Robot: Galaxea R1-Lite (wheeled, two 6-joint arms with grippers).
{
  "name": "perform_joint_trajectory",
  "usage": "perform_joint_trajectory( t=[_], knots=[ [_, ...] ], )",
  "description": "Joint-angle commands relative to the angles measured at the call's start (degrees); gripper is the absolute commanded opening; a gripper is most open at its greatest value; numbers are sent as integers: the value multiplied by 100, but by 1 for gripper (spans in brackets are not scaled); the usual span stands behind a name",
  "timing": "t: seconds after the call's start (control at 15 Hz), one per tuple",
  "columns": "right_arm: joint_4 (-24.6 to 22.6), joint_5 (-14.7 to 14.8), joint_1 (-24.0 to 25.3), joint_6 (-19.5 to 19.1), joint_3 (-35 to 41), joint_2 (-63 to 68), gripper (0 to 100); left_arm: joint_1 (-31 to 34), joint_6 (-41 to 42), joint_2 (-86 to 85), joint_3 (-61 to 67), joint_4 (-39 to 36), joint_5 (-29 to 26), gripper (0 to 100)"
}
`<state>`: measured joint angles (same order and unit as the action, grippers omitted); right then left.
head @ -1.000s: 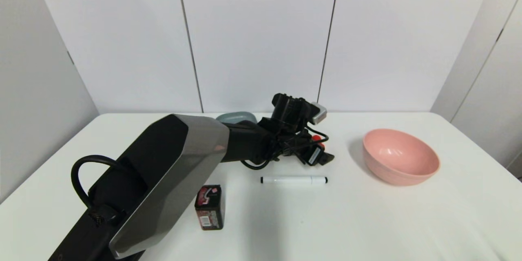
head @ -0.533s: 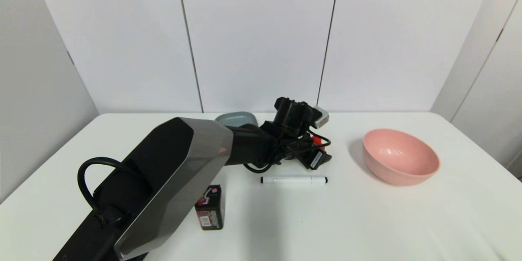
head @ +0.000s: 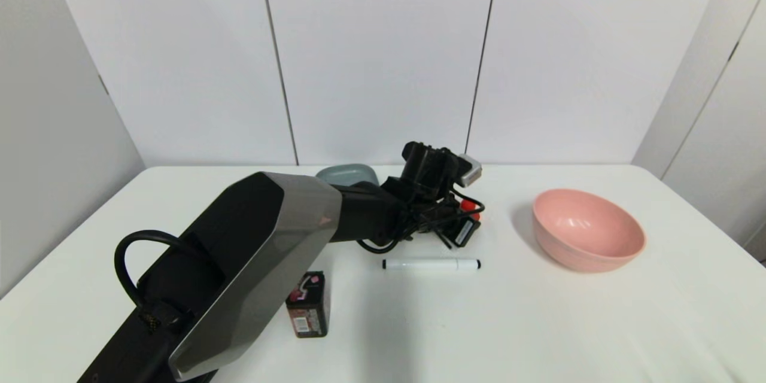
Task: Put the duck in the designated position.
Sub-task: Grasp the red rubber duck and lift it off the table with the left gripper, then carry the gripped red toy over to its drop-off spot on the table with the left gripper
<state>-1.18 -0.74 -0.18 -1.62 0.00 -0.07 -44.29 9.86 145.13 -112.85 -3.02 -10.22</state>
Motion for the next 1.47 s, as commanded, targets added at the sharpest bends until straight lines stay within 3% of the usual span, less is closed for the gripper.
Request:
perform_joint_trajectory(
  t=[0.07, 0.27, 0.53, 0.8, 1.0, 1.07, 1.2, 1.27, 1.4, 1.47],
  knots=[
    [-5, -5, 1, -5, 53, 7, 100, -1, 16, -380, 8, -76, 2, 0],
    [-5, -5, 1, -5, 53, 7, 100, 17, -2, -1030, 35, -23, 231, 0],
    [-5, -5, 1, -5, 53, 7, 100, 113, -459, -2226, 52, 592, 1303, 0],
    [-5, -5, 1, -5, 53, 7, 100, 474, -433, -3500, 140, 1383, 3245, 0],
    [-5, -5, 1, -5, 53, 7, 100, 984, -248, -3957, 263, 1656, 4441, 0],
    [-5, -5, 1, -5, 53, 7, 100, 1133, -160, -3984, 263, 1621, 4590, 0],
    [-5, -5, 1, -5, 53, 7, 100, 1590, 271, -4142, 316, 1647, 4546, 0],
    [-5, -5, 1, -5, 53, 7, 100, 1906, 561, -4274, 404, 1621, 4238, 0],
    [-5, -5, 1, -5, 53, 7, 100, 2293, 613, -4335, 615, 1550, 3263, 0],
    [-5, -5, 1, -5, 53, 7, 100, 2592, 631, -4335, 817, 1489, 1988, 0]
  ],
)
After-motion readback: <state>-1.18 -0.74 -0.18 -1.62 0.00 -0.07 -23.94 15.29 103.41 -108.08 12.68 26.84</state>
